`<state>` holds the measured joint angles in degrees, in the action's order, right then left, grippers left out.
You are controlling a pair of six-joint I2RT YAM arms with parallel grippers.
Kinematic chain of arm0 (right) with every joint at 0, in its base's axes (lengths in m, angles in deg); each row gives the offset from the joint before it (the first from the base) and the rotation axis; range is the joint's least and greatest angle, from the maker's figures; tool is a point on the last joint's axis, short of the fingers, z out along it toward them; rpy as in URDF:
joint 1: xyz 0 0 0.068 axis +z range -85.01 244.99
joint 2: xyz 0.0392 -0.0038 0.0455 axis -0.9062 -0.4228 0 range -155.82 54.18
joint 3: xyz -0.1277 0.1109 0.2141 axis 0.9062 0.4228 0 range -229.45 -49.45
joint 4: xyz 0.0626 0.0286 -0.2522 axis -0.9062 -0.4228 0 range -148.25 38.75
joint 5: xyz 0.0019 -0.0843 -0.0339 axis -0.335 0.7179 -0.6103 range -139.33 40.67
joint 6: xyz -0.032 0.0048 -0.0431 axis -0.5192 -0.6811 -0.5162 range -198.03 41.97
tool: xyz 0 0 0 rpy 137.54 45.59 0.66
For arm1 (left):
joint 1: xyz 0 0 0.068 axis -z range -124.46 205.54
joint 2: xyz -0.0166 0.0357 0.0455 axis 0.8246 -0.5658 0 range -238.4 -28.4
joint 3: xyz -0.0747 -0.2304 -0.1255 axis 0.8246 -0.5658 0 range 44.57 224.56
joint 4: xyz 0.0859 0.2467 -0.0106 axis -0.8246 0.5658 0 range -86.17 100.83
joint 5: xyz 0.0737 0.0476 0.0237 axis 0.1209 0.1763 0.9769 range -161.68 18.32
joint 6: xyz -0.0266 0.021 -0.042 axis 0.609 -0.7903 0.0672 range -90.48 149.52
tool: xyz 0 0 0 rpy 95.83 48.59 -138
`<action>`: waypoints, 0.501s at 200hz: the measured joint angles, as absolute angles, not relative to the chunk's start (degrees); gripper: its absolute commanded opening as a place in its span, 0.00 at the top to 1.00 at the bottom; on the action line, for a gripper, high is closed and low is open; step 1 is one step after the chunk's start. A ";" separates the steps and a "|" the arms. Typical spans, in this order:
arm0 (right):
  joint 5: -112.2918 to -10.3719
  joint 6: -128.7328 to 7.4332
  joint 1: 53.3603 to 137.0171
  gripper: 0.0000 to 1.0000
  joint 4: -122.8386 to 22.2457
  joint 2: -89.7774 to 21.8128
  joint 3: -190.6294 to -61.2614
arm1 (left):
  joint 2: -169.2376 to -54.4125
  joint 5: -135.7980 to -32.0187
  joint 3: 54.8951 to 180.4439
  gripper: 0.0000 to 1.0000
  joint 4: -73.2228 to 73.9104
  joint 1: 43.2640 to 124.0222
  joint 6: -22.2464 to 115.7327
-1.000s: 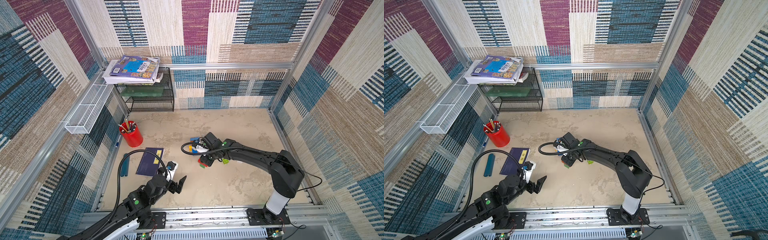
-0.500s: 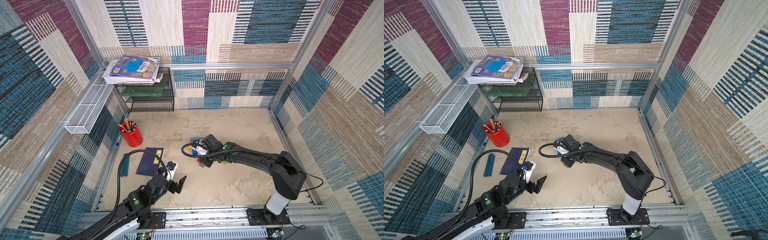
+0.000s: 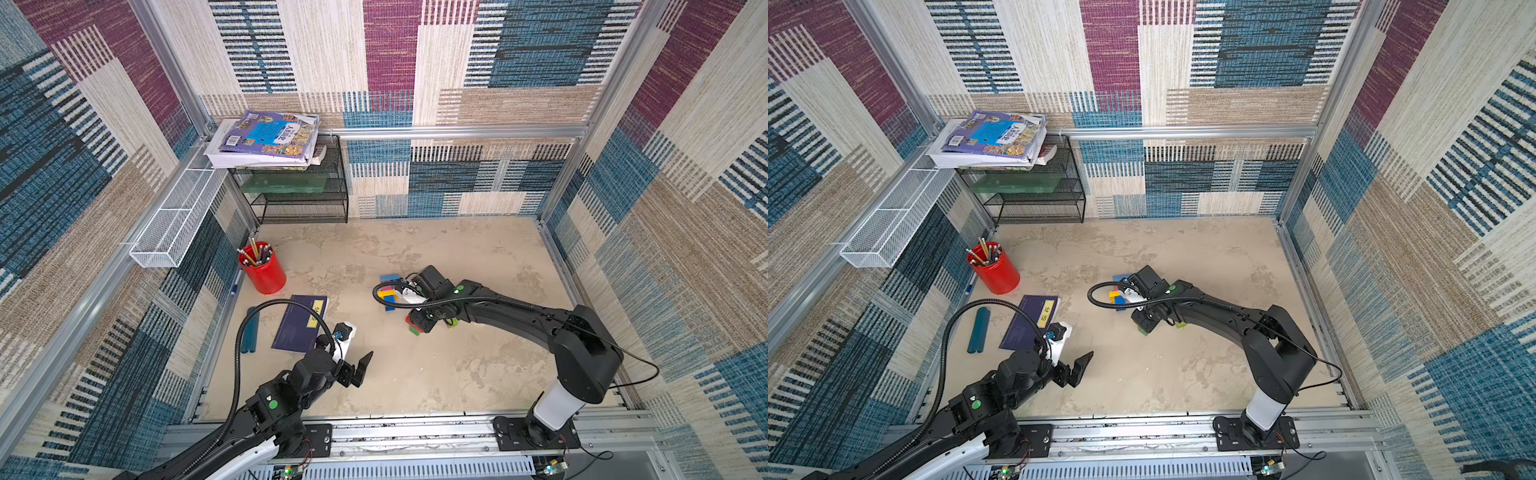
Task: Assemble the letter f with lego
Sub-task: Assemble the lego brick with the lego brick, then move the lego brick at the center of the board.
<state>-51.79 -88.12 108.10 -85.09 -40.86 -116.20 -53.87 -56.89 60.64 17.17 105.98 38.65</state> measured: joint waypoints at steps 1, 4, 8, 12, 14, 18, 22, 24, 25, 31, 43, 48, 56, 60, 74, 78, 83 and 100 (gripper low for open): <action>-51.79 -88.12 108.08 0.76 -85.14 -40.84 -116.20 | -53.87 -56.89 60.64 0.01 17.17 105.98 38.65; -51.73 -88.12 108.01 0.76 -85.25 -40.71 -116.20 | -53.87 -56.89 60.64 0.01 17.17 105.98 38.65; -51.70 -88.12 107.92 0.76 -85.42 -40.62 -116.20 | -53.87 -56.89 60.64 0.01 17.17 105.98 38.65; -51.73 -88.12 107.86 0.76 -85.57 -40.60 -116.20 | -53.87 -56.89 60.64 0.01 17.17 105.98 38.63; -51.70 -88.12 107.86 0.76 -85.62 -40.60 -116.20 | -53.87 -56.89 60.64 0.01 17.17 105.98 38.63; -51.70 -88.12 107.84 0.76 -85.64 -40.60 -116.20 | -53.87 -56.89 60.64 0.01 17.17 105.98 38.63; -51.70 -88.14 107.75 0.76 -85.68 -40.60 -116.20 | -53.87 -56.89 60.64 0.01 17.17 105.98 38.63; -51.70 -88.14 107.73 0.76 -85.70 -40.60 -116.20 | -53.87 -56.89 60.64 0.01 17.17 105.98 38.63; -51.70 -88.14 107.71 0.76 -85.70 -40.60 -116.20 | -53.87 -56.89 60.64 0.01 17.17 105.98 38.63; -51.70 -88.14 107.71 0.76 -85.70 -40.60 -116.20 | -53.87 -56.89 60.64 0.01 17.17 105.98 38.63; -51.66 -88.14 107.66 0.76 -85.62 -40.56 -116.17 | -53.87 -56.89 60.64 0.01 17.17 105.98 38.63; -51.62 -88.17 107.64 0.76 -85.55 -40.51 -116.13 | -53.87 -56.89 60.64 0.01 17.17 105.98 38.63; -51.33 -88.17 107.60 0.76 -85.18 -40.47 -115.89 | -53.87 -56.89 60.64 0.01 17.17 105.98 38.63; -51.22 -88.17 107.57 0.76 -84.96 -40.43 -115.76 | -53.87 -56.89 60.64 0.01 17.17 105.98 38.63; -51.00 -88.45 107.38 0.76 -84.09 -40.40 -115.17 | -53.87 -56.89 60.64 0.01 17.17 105.98 38.63; -50.96 -88.49 107.38 0.76 -83.72 -40.40 -114.97 | -53.87 -56.89 60.64 0.01 17.17 105.98 38.63; -50.72 -88.60 107.33 0.76 -83.39 -40.40 -114.77 | -53.87 -56.89 60.64 0.01 17.17 105.98 38.63; -50.59 -88.62 107.31 0.77 -81.88 -40.40 -114.07 | -53.87 -56.89 60.64 0.01 17.17 105.98 38.63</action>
<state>-50.59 -88.62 107.31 -81.88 -40.40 -114.07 -53.87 -56.89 60.64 17.17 105.98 38.63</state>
